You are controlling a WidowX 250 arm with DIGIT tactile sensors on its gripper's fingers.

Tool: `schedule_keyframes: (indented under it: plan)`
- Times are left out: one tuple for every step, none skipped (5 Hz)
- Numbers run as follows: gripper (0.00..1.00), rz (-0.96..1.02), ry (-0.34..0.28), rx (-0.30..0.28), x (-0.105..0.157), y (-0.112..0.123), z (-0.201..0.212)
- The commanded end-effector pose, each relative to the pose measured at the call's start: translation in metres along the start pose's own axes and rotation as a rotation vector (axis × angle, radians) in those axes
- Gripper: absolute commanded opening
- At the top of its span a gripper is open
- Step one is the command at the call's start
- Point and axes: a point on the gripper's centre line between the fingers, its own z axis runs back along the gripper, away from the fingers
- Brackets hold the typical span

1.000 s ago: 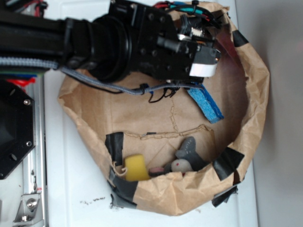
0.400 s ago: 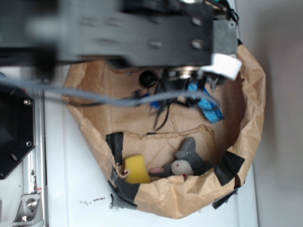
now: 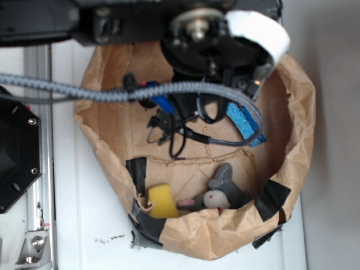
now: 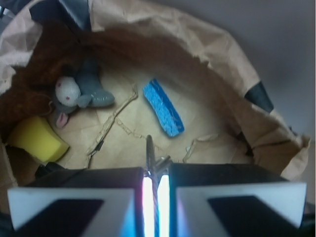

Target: Grab the silver keys.

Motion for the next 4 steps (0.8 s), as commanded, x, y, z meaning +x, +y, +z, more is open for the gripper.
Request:
schedule_keyframes:
  plan:
    - [0.0, 0.17, 0.144, -0.143, 0.007, 0.016, 0.008]
    - [0.0, 0.21, 0.112, -0.136, 0.015, 0.017, -0.011]
    - [0.0, 0.206, 0.071, -0.151, 0.014, 0.014, -0.011]
    - [0.0, 0.178, -0.006, -0.088, 0.008, 0.007, -0.003]
